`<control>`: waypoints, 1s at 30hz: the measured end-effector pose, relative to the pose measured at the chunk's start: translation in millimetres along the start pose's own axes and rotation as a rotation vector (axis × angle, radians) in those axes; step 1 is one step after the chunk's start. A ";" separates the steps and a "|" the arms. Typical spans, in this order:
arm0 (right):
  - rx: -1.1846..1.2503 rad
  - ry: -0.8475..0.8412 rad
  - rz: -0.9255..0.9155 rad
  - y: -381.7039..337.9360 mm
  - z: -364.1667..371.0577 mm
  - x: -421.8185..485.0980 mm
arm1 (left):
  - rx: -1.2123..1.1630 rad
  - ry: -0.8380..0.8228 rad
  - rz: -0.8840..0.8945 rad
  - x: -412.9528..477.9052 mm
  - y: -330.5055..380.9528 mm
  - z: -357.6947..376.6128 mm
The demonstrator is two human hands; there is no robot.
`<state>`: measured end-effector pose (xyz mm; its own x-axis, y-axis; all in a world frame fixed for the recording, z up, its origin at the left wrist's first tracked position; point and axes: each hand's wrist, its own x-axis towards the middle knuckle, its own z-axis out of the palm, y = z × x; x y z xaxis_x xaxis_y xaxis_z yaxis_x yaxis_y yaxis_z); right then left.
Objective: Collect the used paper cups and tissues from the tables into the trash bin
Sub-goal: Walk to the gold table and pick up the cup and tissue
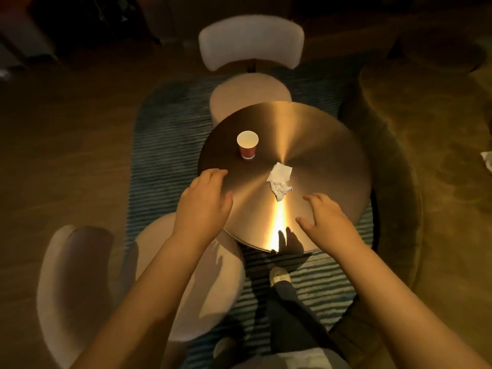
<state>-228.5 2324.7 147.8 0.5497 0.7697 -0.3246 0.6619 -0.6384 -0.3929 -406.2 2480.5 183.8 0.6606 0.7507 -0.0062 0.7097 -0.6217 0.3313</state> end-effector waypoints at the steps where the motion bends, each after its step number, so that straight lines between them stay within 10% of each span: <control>1: -0.016 -0.029 -0.006 6.2 -0.3 22.0 | -0.004 -0.003 -0.016 16.8 3.2 8.3; 15: 0.040 -0.138 -0.064 68.1 74.2 230.3 | -0.031 0.015 -0.163 179.3 -15.3 132.2; 30: -0.015 -0.177 -0.023 93.9 124.2 264.4 | 0.002 -0.030 -0.162 226.1 -26.7 207.8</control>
<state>-84.3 2468.3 -81.7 0.4368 0.7717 -0.4623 0.6818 -0.6192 -0.3895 -224.9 2620.4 -22.4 0.5445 0.8341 -0.0880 0.8080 -0.4935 0.3220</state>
